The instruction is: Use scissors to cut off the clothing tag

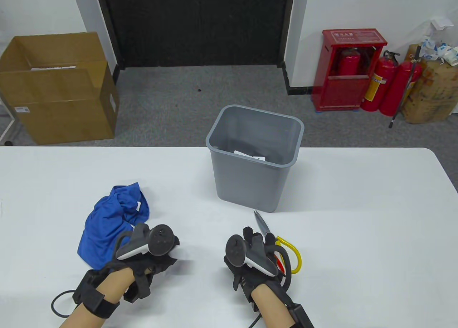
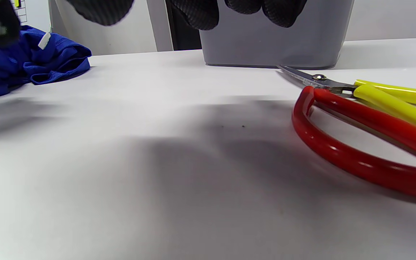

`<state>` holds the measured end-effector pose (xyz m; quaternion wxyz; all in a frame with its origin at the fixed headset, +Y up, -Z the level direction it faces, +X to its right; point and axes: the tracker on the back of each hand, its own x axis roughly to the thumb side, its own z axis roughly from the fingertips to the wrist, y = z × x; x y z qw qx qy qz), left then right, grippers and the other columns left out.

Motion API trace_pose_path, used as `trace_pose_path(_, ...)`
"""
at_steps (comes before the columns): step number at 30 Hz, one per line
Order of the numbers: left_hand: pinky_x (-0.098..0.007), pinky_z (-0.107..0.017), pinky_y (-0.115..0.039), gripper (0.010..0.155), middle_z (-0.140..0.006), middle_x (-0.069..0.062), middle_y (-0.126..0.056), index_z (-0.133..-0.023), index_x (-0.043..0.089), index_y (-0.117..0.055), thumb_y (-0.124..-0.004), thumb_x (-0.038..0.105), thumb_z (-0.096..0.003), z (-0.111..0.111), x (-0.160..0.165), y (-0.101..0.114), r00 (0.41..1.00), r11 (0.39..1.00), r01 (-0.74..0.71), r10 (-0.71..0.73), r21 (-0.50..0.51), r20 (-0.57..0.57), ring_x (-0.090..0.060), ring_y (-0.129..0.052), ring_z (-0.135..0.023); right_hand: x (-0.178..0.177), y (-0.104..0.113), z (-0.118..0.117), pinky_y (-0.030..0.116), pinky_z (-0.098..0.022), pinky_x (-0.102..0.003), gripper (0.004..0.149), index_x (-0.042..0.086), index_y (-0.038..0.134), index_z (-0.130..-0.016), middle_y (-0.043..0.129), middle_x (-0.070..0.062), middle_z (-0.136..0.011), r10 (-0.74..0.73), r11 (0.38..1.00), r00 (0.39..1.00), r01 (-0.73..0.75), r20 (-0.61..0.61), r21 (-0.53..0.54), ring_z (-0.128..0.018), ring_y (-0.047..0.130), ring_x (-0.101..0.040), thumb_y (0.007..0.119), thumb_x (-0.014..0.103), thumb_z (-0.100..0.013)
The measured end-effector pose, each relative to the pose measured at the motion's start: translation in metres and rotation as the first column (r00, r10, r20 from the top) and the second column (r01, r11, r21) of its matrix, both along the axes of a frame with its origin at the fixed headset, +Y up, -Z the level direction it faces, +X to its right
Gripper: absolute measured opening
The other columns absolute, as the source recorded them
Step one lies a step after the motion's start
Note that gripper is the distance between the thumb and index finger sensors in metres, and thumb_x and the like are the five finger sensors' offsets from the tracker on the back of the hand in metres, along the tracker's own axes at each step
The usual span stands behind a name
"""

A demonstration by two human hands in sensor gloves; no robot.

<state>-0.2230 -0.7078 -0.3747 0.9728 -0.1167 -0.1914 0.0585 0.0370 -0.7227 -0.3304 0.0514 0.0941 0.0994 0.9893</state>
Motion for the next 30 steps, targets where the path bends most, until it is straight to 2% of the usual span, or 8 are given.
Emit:
trace_pose_path(3, -0.064, -0.082, -0.052, 0.046, -0.064, 0.017, -0.080, -0.096, 0.028, -0.073, -0.074, 0.052, -0.0568, -0.013, -0.003, 0.039, 0.988, 0.988, -0.145, 0.147, 0.046, -0.053, -0.010, -0.089, -0.068, 0.000, 0.000, 0.000, 0.028, -0.066, -0.071, 0.072, 0.015, 0.049, -0.105, 0.038, -0.020, -0.114, 0.002, 1.000, 1.000, -0.002, -0.003, -0.002, -0.099, 0.051, -0.049, 0.059, 0.057, -0.047)
trace_pose_path(7, -0.064, -0.083, -0.051, 0.046, -0.065, 0.017, -0.080, -0.097, 0.028, -0.073, -0.074, 0.052, -0.0576, -0.033, 0.005, 0.100, 0.938, 0.941, -0.322, 0.333, 0.105, -0.100, -0.010, -0.088, -0.071, 0.000, -0.001, 0.000, 0.028, -0.066, -0.071, 0.072, 0.015, 0.049, -0.105, 0.039, -0.019, -0.114, -0.004, 1.000, 1.000, 0.004, -0.004, -0.006, -0.099, 0.051, -0.049, 0.059, 0.057, -0.047)
trace_pose_path(10, -0.064, -0.084, -0.050, 0.046, -0.066, 0.018, -0.079, -0.098, 0.029, -0.072, -0.074, 0.053, -0.0581, -0.048, 0.017, 0.150, 0.895, 0.897, -0.408, 0.430, 0.173, -0.118, -0.009, -0.088, -0.073, 0.000, -0.001, -0.001, 0.030, -0.066, -0.071, 0.070, 0.015, 0.052, -0.104, 0.042, -0.019, -0.113, -0.032, 0.999, 0.999, 0.032, -0.013, 0.017, -0.098, 0.054, -0.049, 0.060, 0.056, -0.047)
trace_pose_path(14, -0.064, -0.085, -0.049, 0.046, -0.067, 0.019, -0.079, -0.099, 0.031, -0.071, -0.073, 0.054, -0.0597, -0.068, 0.038, 0.193, 0.864, 0.866, -0.456, 0.486, 0.206, -0.130, -0.008, -0.088, -0.076, 0.001, -0.002, -0.001, 0.031, -0.066, -0.071, 0.070, 0.015, 0.055, -0.103, 0.045, -0.019, -0.112, -0.054, 0.998, 0.998, 0.054, -0.019, 0.029, -0.097, 0.057, -0.049, 0.060, 0.056, -0.047)
trace_pose_path(18, -0.065, -0.085, -0.048, 0.046, -0.069, 0.020, -0.078, -0.100, 0.032, -0.070, -0.072, 0.055, -0.0606, -0.091, 0.061, 0.211, 0.863, 0.864, -0.449, 0.485, 0.231, -0.138, -0.007, -0.087, -0.079, 0.000, -0.003, -0.001, 0.031, -0.066, -0.071, 0.069, 0.015, 0.055, -0.102, 0.045, -0.019, -0.112, -0.074, 0.997, 0.997, 0.075, -0.030, 0.026, -0.097, 0.057, -0.048, 0.060, 0.056, -0.047)
trace_pose_path(24, -0.065, -0.087, -0.045, 0.045, -0.073, 0.025, -0.075, -0.103, 0.037, -0.064, -0.067, 0.059, -0.0637, -0.131, 0.089, 0.221, 0.858, 0.871, -0.451, 0.483, 0.195, -0.173, -0.005, -0.081, -0.092, -0.001, -0.001, 0.000, 0.030, -0.065, -0.071, 0.069, 0.015, 0.055, -0.102, 0.045, -0.019, -0.112, -0.111, 0.993, 0.993, 0.112, -0.042, 0.023, -0.097, 0.057, -0.049, 0.060, 0.056, -0.047)
trace_pose_path(30, -0.065, -0.087, -0.041, 0.045, -0.076, 0.027, -0.074, -0.105, 0.040, -0.061, -0.065, 0.060, -0.0652, -0.159, 0.116, 0.204, 0.872, 0.889, -0.429, 0.453, 0.158, -0.182, -0.006, -0.074, -0.101, -0.003, -0.002, 0.000, 0.030, -0.065, -0.071, 0.069, 0.015, 0.055, -0.103, 0.045, -0.019, -0.112, -0.110, 0.994, 0.992, 0.112, -0.056, 0.020, -0.097, 0.057, -0.049, 0.060, 0.056, -0.047)
